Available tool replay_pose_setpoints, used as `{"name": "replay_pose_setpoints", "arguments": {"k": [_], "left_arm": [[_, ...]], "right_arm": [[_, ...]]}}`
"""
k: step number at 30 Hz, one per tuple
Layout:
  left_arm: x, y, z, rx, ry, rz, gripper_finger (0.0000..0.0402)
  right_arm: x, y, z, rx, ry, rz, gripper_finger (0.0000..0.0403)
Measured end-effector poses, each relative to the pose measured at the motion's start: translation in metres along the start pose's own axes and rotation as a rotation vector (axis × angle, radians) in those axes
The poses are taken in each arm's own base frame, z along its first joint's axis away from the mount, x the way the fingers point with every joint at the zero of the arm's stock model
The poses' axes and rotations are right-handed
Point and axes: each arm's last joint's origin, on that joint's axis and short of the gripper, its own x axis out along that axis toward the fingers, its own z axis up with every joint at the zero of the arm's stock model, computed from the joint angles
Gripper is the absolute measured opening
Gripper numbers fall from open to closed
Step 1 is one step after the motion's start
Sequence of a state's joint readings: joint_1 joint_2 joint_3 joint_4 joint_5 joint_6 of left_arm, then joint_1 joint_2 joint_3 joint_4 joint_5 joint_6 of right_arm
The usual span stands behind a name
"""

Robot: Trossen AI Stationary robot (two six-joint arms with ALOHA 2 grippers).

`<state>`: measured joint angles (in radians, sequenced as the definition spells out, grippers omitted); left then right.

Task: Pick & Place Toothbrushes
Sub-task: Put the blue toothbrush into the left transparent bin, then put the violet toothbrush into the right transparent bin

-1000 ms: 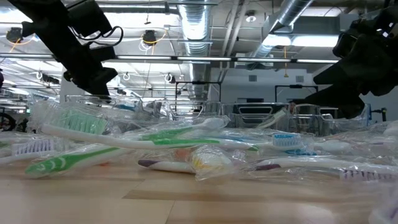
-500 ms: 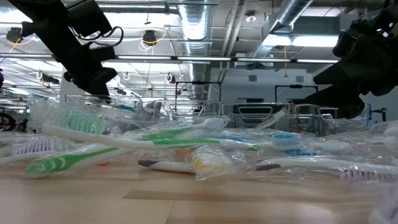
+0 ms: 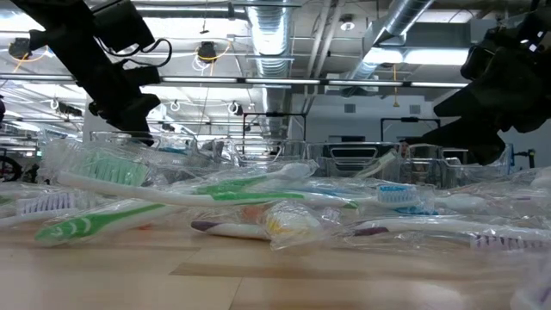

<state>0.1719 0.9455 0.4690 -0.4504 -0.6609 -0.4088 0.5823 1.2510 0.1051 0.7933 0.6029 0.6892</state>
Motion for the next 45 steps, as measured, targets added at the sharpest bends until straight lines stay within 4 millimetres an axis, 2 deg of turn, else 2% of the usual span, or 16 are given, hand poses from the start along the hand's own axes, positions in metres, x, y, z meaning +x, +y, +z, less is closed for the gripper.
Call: {"name": "replay_pose_setpoints", "arguments": {"k": [15, 26, 36, 39, 45], "left_arm": [[0.0, 0.0, 0.0, 0.01, 0.006, -0.007, 0.0007], [0.0, 0.0, 0.0, 0.01, 0.007, -0.011, 0.009], [-0.001, 0.0, 0.0, 0.01, -0.002, -0.013, 0.0124], [-0.002, 0.0, 0.001, 0.005, -0.011, -0.017, 0.0125], [-0.008, -0.001, 0.002, 0.008, -0.04, -0.046, 0.012]], "right_arm": [[0.0, 0.0, 0.0, -0.018, 0.0, 0.0, 0.0225], [-0.001, 0.001, -0.001, 0.006, 0.003, 0.005, 0.0225], [-0.001, 0.001, 0.0, -0.008, -0.003, 0.011, 0.0225], [0.0, 0.008, 0.004, -0.062, -0.019, 0.042, 0.0225], [0.001, 0.036, 0.013, -0.225, -0.032, 0.169, 0.0225]]}}
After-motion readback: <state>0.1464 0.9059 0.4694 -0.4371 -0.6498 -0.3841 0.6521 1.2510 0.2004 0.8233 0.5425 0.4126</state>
